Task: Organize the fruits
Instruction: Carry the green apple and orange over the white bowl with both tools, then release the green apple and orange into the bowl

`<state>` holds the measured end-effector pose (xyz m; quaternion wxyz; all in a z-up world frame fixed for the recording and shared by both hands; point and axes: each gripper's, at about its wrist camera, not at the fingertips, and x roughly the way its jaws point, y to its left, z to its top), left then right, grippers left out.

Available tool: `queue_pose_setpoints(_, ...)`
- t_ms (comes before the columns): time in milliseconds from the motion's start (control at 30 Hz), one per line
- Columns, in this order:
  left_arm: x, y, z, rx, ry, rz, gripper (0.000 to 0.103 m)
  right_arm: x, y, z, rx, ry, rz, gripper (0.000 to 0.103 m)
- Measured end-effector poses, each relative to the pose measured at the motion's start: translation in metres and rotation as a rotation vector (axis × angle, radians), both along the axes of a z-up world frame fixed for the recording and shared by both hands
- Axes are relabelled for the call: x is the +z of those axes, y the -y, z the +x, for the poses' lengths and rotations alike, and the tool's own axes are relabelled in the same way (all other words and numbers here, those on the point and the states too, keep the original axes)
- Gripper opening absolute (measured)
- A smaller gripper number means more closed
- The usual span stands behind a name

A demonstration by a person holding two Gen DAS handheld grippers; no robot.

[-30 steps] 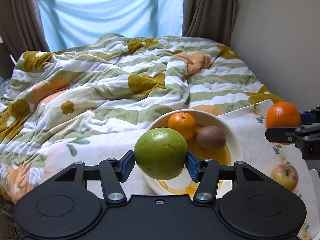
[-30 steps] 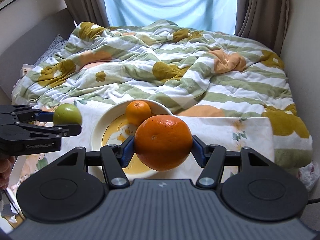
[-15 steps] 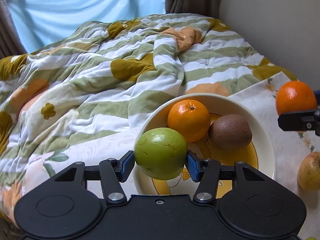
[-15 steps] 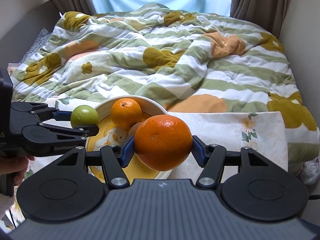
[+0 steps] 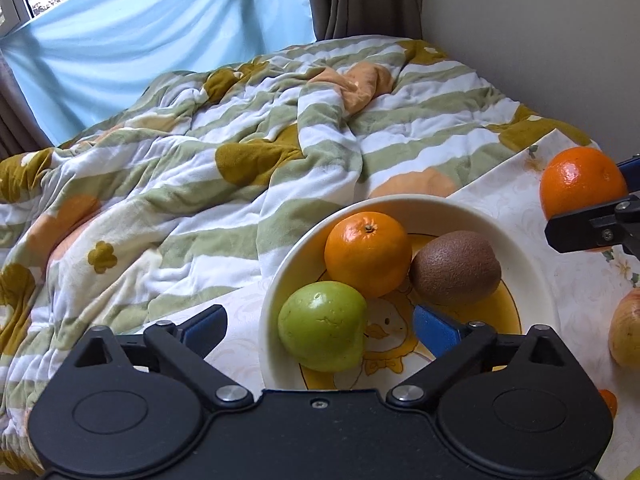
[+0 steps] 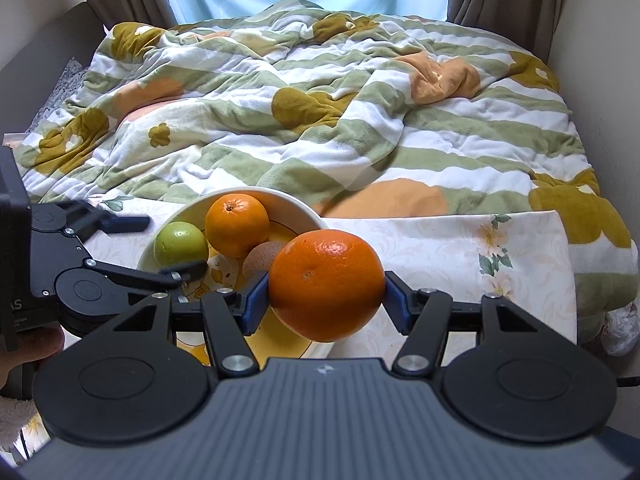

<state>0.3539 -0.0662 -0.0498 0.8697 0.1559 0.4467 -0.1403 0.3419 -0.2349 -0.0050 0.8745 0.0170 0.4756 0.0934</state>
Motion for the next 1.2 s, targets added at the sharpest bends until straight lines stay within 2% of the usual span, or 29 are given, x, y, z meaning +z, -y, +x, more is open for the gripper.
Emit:
queue_pose_setpoints(267,0.018,-0.02,-0.021,0.06,0.006,-0.026,0.101,0.009,-0.002,-0.005,0.022,0.02,0.007,0.075)
queue_pose_setpoints(500,0.03,-0.045,-0.039,0.171,-0.02,-0.066,0.101,0.006,-0.021,-0.005,0.079,0.025,0.012,0.075)
queue_pose_setpoints(600,0.03,-0.055,-0.048,0.203,-0.04,-0.077,0.101,-0.002,-0.034,-0.004,0.107,0.036,0.01,0.075)
queue_pose_setpoints(833,0.026,-0.074,-0.07,0.238,-0.051,-0.048,0.101,-0.026,-0.067,0.0,0.179,-0.018,0.064,0.075)
queue_pose_setpoints(1067,0.02,-0.085,-0.083,0.246,-0.062,-0.02,0.101,-0.056,-0.095,0.002,0.239,-0.032,0.035,0.075)
queue_pose_setpoints(1200,0.016,-0.086,-0.084,0.247,-0.068,-0.036,0.101,-0.066,-0.099,0.003,0.247,-0.039,0.017,0.076)
